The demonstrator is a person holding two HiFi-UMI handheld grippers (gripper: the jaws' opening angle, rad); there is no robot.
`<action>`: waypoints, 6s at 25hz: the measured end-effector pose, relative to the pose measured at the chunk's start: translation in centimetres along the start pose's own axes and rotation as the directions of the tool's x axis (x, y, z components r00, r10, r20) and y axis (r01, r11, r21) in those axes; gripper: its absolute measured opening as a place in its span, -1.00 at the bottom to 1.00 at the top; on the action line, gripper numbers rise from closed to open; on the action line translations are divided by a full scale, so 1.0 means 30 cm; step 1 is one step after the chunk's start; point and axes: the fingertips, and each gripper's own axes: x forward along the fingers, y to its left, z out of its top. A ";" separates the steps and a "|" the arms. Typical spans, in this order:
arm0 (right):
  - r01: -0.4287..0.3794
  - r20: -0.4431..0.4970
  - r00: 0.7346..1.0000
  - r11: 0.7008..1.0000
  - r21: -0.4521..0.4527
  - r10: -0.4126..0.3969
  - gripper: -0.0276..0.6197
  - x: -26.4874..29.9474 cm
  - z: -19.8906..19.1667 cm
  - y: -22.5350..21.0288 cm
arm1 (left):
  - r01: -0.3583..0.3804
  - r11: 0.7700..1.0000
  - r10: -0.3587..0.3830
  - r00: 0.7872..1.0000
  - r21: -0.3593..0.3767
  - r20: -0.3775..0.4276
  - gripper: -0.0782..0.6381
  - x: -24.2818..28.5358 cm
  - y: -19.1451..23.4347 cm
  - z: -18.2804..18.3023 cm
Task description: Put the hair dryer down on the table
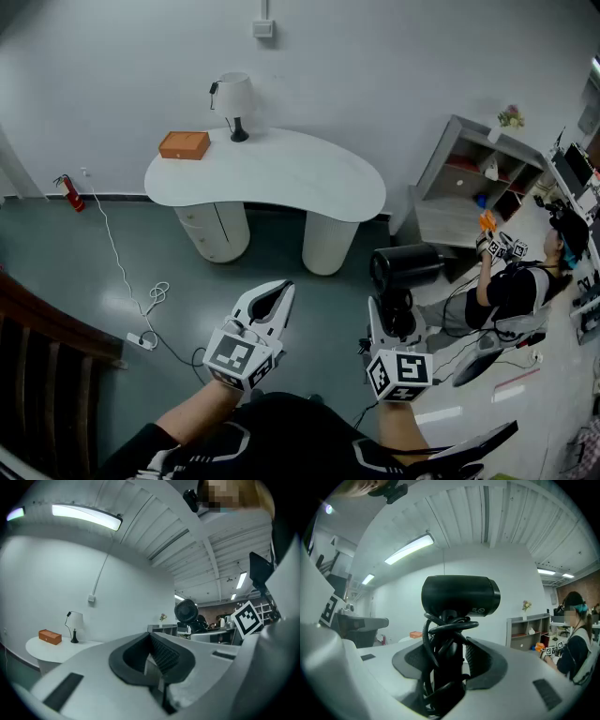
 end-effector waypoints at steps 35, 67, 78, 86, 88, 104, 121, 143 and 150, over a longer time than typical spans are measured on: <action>-0.016 0.069 0.997 1.000 -0.003 0.016 -0.19 0.056 0.086 0.216 | -0.047 0.999 0.047 0.999 -0.006 0.008 -0.77 -0.199 0.190 0.025; -0.162 0.060 0.985 0.987 0.011 0.161 -0.20 0.559 0.089 0.571 | -0.183 0.983 0.183 0.983 0.006 0.011 -0.77 -0.236 0.716 0.041; -0.200 0.050 0.979 0.979 0.030 0.198 -0.20 0.860 0.117 0.495 | -0.188 0.982 0.188 0.982 -0.011 -0.032 -0.77 0.049 0.877 0.063; -0.187 0.056 0.981 0.981 0.044 0.185 -0.20 0.980 0.105 0.412 | -0.176 0.984 0.175 0.982 -0.008 -0.073 -0.77 0.186 0.936 0.029; -0.187 0.055 0.981 0.981 0.042 0.184 -0.20 1.010 0.106 0.400 | -0.173 0.985 0.172 0.982 -0.001 -0.082 -0.77 0.217 0.953 0.031; -0.224 0.032 0.974 0.974 0.039 0.223 -0.20 1.214 0.064 0.362 | -0.192 0.981 0.190 0.974 0.001 -0.120 -0.77 0.412 1.090 -0.023; -0.161 -0.020 0.987 0.986 0.032 0.162 -0.20 1.448 0.075 0.579 | -0.150 0.988 0.148 0.985 -0.021 -0.088 -0.77 0.404 1.465 -0.006; -0.087 -0.103 0.990 0.993 0.085 0.095 -0.20 1.833 0.036 0.902 | -0.101 0.995 0.100 0.990 -0.007 -0.100 -0.77 0.390 1.978 -0.015; -0.066 -0.133 0.988 0.992 0.105 0.080 -0.20 1.931 0.028 0.998 | -0.115 0.993 0.117 0.989 0.021 -0.087 -0.77 0.400 2.130 -0.040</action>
